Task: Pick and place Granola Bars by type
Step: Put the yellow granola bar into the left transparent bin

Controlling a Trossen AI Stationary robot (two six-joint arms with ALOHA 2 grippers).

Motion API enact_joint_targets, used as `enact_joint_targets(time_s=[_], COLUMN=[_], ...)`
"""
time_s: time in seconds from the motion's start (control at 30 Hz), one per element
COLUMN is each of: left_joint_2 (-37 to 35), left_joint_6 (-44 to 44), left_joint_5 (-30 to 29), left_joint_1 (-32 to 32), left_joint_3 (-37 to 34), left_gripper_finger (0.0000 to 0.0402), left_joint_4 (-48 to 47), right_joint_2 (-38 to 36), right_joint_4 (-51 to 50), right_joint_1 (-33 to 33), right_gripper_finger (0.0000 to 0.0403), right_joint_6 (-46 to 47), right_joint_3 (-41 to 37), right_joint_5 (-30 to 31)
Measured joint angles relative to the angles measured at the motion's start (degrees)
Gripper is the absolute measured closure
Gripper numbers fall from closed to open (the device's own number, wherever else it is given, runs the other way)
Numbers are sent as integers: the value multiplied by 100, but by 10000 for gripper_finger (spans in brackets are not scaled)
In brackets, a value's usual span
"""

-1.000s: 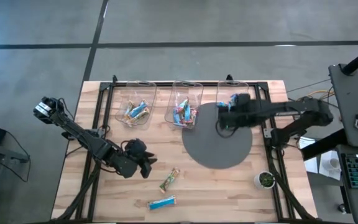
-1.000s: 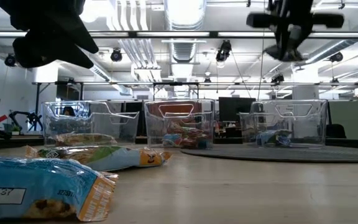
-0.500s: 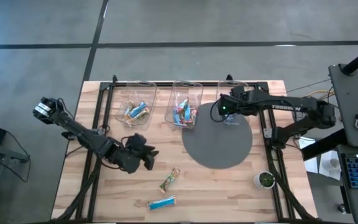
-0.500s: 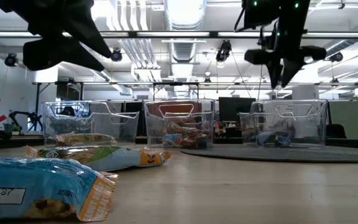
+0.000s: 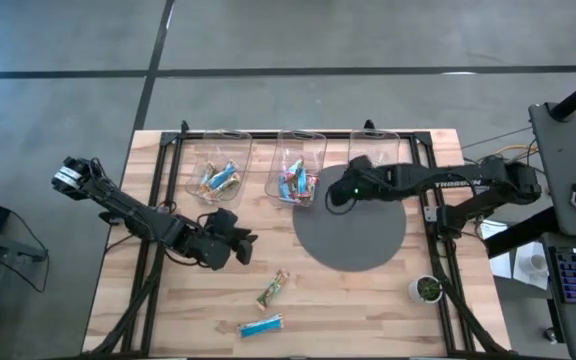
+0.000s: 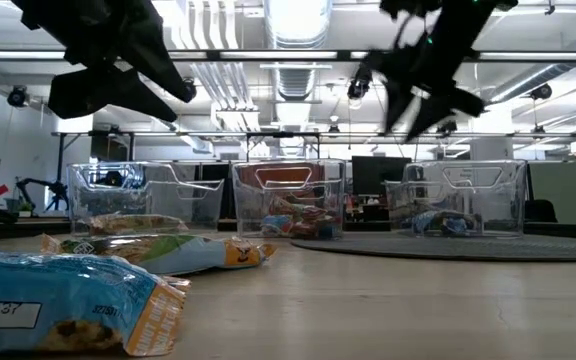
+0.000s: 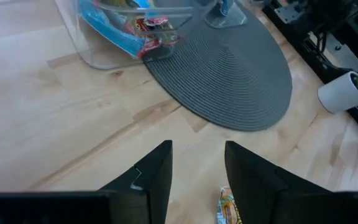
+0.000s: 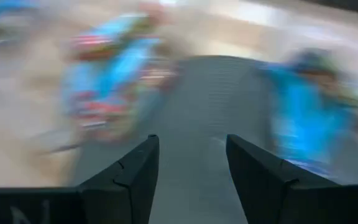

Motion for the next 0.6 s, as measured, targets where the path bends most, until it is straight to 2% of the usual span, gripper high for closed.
enact_joint_targets(time_s=[0.17, 0.33, 0.47, 0.6], left_joint_2=[0, 0, 0, 0], left_joint_6=[31, 311, 419, 524], left_joint_5=[461, 631, 952, 1462], left_joint_1=[158, 220, 227, 227], left_joint_3=[0, -2, -4, -4], left_gripper_finger=[271, 271, 271, 271], left_joint_4=[-4, -4, -3, -2], right_joint_2=[131, 553, 987, 1434], right_joint_4=[1742, 2719, 3174, 3814], right_joint_1=[775, 1443, 1771, 1901], right_gripper_finger=[229, 234, 234, 232], right_joint_6=[-757, -1215, -1034, -343], right_joint_3=[-117, -120, -123, -123], right_joint_5=[-546, -724, -820, -1636])
